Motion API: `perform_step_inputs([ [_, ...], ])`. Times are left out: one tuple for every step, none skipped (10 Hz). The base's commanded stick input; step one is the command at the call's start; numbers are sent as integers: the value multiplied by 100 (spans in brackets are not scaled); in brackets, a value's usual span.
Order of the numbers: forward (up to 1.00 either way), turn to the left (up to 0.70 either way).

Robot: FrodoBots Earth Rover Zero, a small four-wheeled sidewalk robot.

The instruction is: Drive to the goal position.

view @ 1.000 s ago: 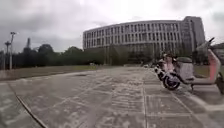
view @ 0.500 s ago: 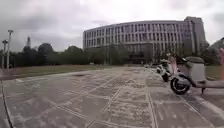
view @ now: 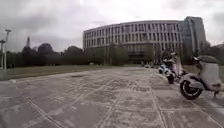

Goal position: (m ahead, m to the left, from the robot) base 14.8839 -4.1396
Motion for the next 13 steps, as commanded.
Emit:
perform_step_inputs([
  [70,1],
  [70,1],
  [70,1],
  [70,1],
  [70,1],
  [70,1],
  [70,1],
  [70,1],
  [70,1],
  [70,1],
  [70,1],
  [70,1],
  [70,1],
])
